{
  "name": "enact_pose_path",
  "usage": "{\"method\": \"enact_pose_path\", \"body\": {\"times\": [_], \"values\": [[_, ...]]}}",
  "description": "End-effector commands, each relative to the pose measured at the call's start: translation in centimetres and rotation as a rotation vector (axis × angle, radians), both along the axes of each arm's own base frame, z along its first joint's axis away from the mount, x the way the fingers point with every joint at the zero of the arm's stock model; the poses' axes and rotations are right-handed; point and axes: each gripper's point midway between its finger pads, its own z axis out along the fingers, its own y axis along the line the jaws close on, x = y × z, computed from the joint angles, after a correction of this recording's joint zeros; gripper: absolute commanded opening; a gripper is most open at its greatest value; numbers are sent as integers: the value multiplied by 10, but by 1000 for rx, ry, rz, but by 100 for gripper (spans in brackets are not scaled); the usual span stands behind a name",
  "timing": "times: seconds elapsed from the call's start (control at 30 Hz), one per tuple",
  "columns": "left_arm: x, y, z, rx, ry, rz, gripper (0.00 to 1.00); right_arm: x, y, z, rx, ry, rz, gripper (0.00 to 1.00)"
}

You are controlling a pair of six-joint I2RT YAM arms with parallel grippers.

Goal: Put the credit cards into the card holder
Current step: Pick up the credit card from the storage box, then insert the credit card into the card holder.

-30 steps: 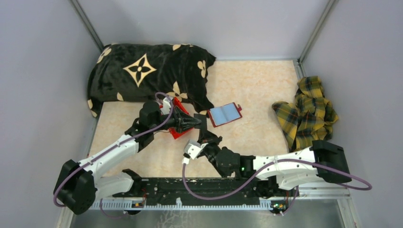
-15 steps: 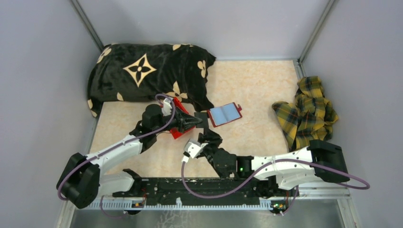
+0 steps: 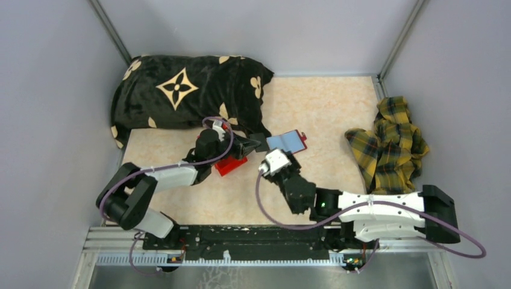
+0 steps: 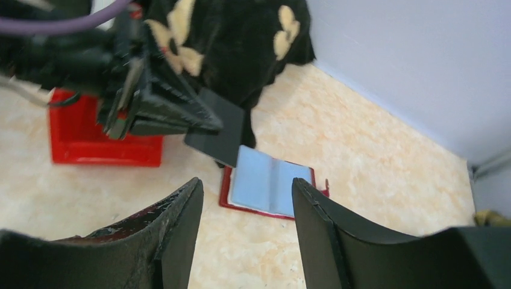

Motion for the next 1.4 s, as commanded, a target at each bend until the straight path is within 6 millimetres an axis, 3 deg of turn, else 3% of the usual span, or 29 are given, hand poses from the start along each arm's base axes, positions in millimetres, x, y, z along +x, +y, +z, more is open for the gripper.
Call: {"method": "enact_pose_path", "body": {"times": [0.0, 0.23, 0.63, 0.9, 1.37], "values": [[24, -18, 21, -7, -141, 29, 0, 24, -32, 15, 276, 119, -132, 56], [45, -37, -11, 93, -161, 53, 0, 80, -71, 15, 501, 265, -273, 55], [53, -63, -53, 250, -211, 21, 0, 158, -98, -43, 607, 468, -385, 50], [54, -75, -76, 267, -178, 22, 0, 185, -104, -68, 605, 535, -404, 44], [68, -87, -94, 290, -182, 70, 0, 207, -110, -108, 571, 603, -424, 42]]}}
